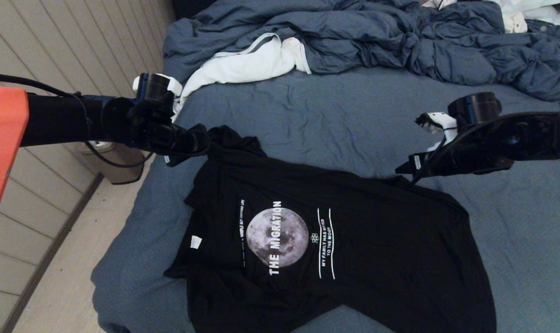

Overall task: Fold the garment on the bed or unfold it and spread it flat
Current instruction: Unford the black T-shirt

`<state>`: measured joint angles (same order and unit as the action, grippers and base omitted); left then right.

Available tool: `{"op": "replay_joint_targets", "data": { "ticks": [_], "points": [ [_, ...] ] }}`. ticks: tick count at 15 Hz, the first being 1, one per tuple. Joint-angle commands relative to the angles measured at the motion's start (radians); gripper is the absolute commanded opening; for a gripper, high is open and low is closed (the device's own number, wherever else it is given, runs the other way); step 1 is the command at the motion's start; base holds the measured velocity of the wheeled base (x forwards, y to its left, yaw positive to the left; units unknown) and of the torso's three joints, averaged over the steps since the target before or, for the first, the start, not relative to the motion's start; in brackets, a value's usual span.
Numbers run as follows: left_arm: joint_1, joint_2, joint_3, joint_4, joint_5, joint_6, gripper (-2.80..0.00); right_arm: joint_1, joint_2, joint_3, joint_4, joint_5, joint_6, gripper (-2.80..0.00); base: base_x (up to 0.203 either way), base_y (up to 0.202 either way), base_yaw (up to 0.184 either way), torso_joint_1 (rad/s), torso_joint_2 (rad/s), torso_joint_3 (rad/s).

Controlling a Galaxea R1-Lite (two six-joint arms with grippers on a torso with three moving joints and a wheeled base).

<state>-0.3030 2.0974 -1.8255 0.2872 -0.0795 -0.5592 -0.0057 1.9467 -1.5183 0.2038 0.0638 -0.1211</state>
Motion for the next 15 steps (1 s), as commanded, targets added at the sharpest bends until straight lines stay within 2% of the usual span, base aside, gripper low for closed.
{"op": "replay_joint_targets", "data": {
  "ticks": [1, 3, 7, 15],
  "points": [
    [0.001, 0.003, -0.001, 0.001, 0.000, -0.004, -2.80, 0.000, 0.006, 0.001, 0.002, 0.001, -0.002, 0.00, 0.000, 0.000, 0.000, 0.000, 0.00, 0.000],
    [0.000, 0.007, -0.001, 0.001, -0.002, -0.004, -2.80, -0.002, 0.000, 0.007, 0.006, 0.001, -0.009, 0.00, 0.000, 0.000, 0.000, 0.000, 0.00, 0.000],
    [-0.007, 0.013, 0.002, 0.001, -0.002, -0.005, -2.80, -0.013, 0.002, 0.067, 0.005, 0.002, -0.134, 0.00, 0.000, 0.000, 0.000, 0.000, 0.00, 0.000],
    [-0.013, 0.024, 0.002, 0.001, -0.008, -0.008, -2.80, -0.021, 0.045, 0.063, 0.002, 0.002, -0.146, 0.00, 0.000, 0.000, 0.000, 0.000, 0.00, 0.000]
  ]
}}
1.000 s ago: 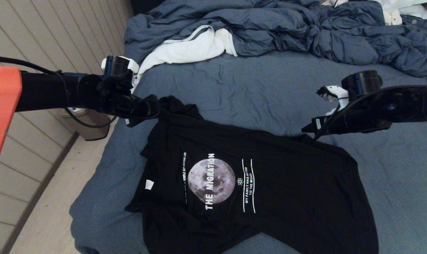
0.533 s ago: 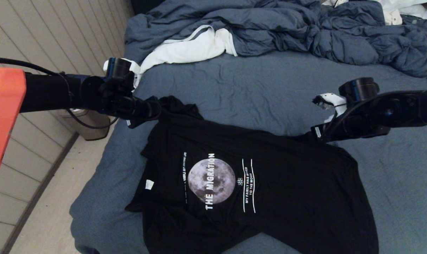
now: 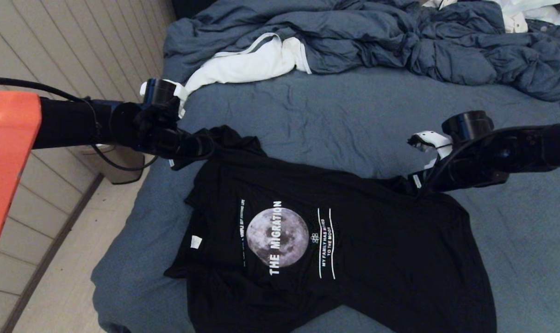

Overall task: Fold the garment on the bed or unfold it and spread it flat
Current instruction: Unford the black T-shirt

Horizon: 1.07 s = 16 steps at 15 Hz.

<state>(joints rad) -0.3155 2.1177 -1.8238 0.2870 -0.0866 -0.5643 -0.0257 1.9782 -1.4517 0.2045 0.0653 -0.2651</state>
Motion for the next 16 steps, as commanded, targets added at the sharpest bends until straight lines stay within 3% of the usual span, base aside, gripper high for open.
{"op": "replay_joint_targets", "data": {
  "ticks": [1, 2, 5, 6, 16],
  "points": [
    [0.000, 0.004, 0.000, 0.001, -0.002, -0.003, -2.80, -0.002, 0.023, -0.006, 0.001, -0.001, -0.002, 0.00, 0.000, 0.000, 0.000, 0.000, 0.00, 0.000],
    [0.000, 0.004, 0.000, 0.001, -0.002, -0.003, -2.80, -0.003, 0.025, -0.007, 0.001, -0.001, -0.002, -2.80, 0.000, 0.000, 0.000, 0.000, 0.00, 0.000],
    [0.000, 0.010, -0.002, 0.001, -0.002, -0.003, -2.80, -0.002, 0.014, -0.006, 0.001, 0.000, -0.001, -2.80, 0.000, 0.000, 0.000, 0.000, 0.00, 0.000],
    [-0.001, 0.010, 0.000, 0.001, -0.002, -0.003, -2.80, -0.002, 0.012, -0.004, 0.001, -0.001, -0.002, 0.00, 0.000, 0.000, 0.000, 0.000, 0.00, 0.000],
    [-0.007, 0.015, 0.000, 0.001, -0.001, -0.005, -2.80, 0.000, -0.016, 0.008, 0.004, -0.002, -0.003, 0.00, 0.000, 0.000, 0.000, 0.000, 0.00, 0.000]
  ]
}}
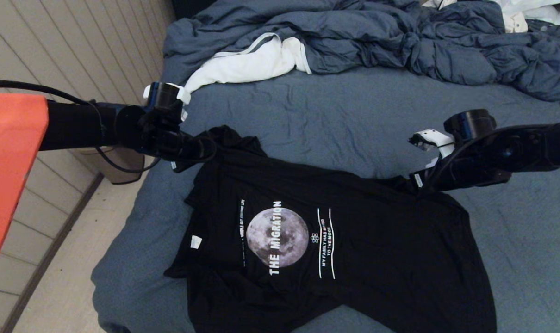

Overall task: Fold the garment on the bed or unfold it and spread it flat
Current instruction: Unford the black T-shirt

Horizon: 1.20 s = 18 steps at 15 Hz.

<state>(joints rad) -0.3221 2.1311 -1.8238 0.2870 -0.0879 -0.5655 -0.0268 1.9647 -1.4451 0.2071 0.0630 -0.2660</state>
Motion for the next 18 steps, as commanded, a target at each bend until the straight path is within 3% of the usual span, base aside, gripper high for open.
{"op": "replay_joint_targets", "data": {
  "ticks": [1, 6, 7, 18],
  "points": [
    [0.000, 0.001, -0.002, 0.001, 0.000, -0.004, -2.80, 0.000, -0.005, 0.016, -0.002, -0.003, -0.005, 0.00, 0.000, 0.000, 0.000, 0.000, 0.00, 0.000],
    [0.000, 0.001, 0.000, 0.003, -0.001, -0.004, -2.80, -0.001, -0.003, 0.029, -0.008, -0.005, -0.022, 0.00, 0.000, 0.000, 0.000, 0.000, 0.00, 0.000],
    [0.000, 0.001, 0.000, 0.003, -0.001, -0.004, -2.80, -0.001, -0.001, 0.025, -0.008, -0.005, -0.021, -2.80, 0.000, 0.000, 0.000, 0.000, 0.00, 0.000],
    [0.000, 0.000, -0.002, 0.001, 0.000, -0.002, -2.80, -0.031, -0.007, 0.023, -0.095, -0.005, -0.018, -2.80, 0.000, 0.000, 0.000, 0.000, 0.00, 0.000]
  ]
}}
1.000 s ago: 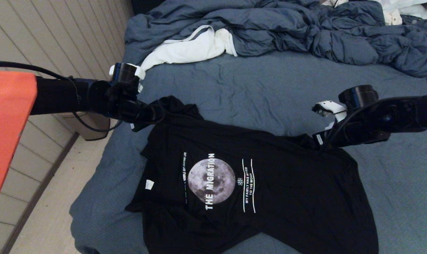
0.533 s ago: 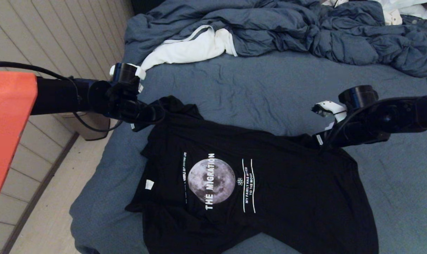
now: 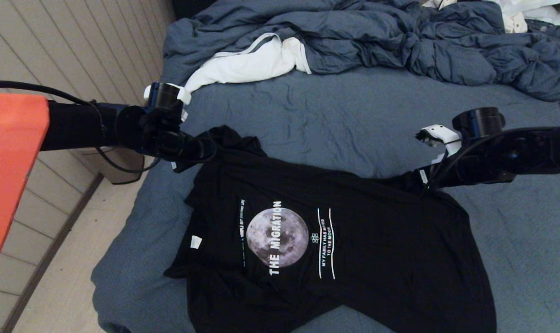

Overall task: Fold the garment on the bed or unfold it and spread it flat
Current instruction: Unford the black T-shirt

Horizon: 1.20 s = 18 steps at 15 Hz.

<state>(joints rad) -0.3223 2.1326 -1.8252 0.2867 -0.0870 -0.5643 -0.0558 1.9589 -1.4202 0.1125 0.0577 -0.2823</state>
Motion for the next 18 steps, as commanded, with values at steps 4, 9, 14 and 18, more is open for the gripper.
{"op": "replay_joint_targets", "data": {
  "ticks": [4, 9, 14, 18],
  "points": [
    [0.000, -0.001, -0.006, -0.003, 0.000, -0.009, -2.80, -0.024, 0.022, -0.074, -0.088, -0.037, 0.039, -2.80, 0.000, 0.000, 0.000, 0.000, 0.00, 0.000],
    [0.003, -0.014, -0.017, -0.008, 0.000, -0.009, -2.80, -0.034, 0.204, -0.324, -0.217, -0.294, 0.093, -2.80, 0.000, 0.000, 0.000, 0.000, 0.00, 0.000],
    [0.003, 0.000, -0.073, -0.008, 0.001, -0.017, -2.80, -0.024, 0.312, -0.518, -0.267, -0.432, 0.105, -2.80, 0.000, 0.000, 0.000, 0.000, 0.00, 0.000],
    [0.003, 0.000, -0.082, -0.004, 0.003, -0.019, -2.80, -0.010, 0.367, -0.543, -0.390, -0.456, 0.081, -2.80, 0.000, 0.000, 0.000, 0.000, 0.00, 0.000]
  ]
}}
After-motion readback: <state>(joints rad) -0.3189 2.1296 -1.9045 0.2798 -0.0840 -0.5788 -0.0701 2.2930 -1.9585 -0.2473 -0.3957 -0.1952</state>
